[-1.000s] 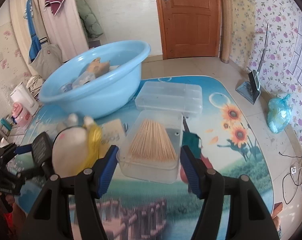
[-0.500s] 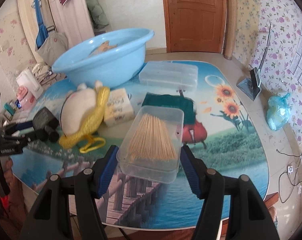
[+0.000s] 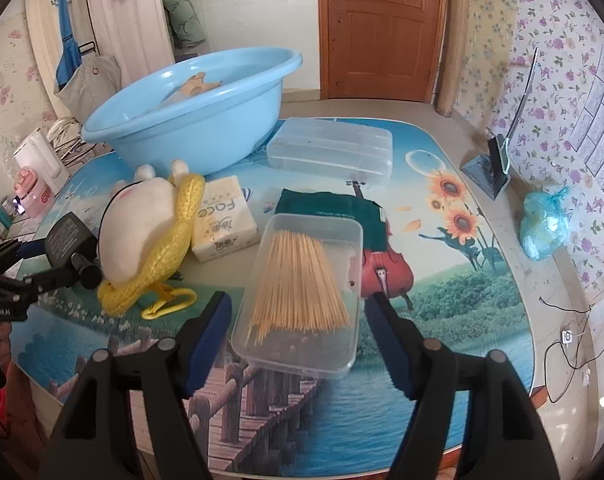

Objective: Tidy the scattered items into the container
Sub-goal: 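Lift the skewer box and power bank and carry both toward the basin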

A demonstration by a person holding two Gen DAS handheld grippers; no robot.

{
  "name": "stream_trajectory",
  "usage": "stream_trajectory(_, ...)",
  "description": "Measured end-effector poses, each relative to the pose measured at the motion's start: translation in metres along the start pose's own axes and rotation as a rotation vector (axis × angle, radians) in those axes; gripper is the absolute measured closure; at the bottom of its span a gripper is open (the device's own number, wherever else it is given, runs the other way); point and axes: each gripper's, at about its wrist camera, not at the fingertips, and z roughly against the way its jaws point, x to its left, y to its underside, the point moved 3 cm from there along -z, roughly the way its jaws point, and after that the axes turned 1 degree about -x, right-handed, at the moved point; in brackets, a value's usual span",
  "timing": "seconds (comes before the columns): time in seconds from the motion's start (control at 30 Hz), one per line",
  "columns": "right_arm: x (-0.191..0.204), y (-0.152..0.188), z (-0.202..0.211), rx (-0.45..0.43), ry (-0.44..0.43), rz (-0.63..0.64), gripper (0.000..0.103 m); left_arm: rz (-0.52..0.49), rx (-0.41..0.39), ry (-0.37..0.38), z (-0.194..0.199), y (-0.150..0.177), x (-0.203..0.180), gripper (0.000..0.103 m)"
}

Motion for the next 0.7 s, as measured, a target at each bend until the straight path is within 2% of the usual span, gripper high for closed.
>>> stream_trajectory(0.37, 0.001, -0.005, -0.015, 0.024, 0.038, -0.009, 0.031, -0.066, 0.005, 0.013, -0.011, -0.010, -0.010, 0.006)
stream_trajectory(0.43, 0.001, -0.005, -0.017, 0.024, 0.031, -0.013, 0.031, -0.058, -0.004, 0.019, -0.011, -0.011, -0.008, 0.009)
stream_trajectory(0.5, 0.001, -0.004, -0.015, 0.016, 0.022, -0.010, 0.033, -0.054, -0.009, 0.028, -0.010, -0.011, -0.007, 0.011)
stream_trajectory(0.53, 0.000, -0.004, -0.014, 0.012, 0.028, -0.007, 0.041, -0.048, -0.014, 0.030, -0.009, -0.011, -0.006, 0.011)
stream_trajectory(0.7, -0.006, -0.004, -0.009, -0.004, 0.008, -0.026, 0.042, -0.013, -0.043, 0.031, -0.001, -0.011, -0.004, 0.013)
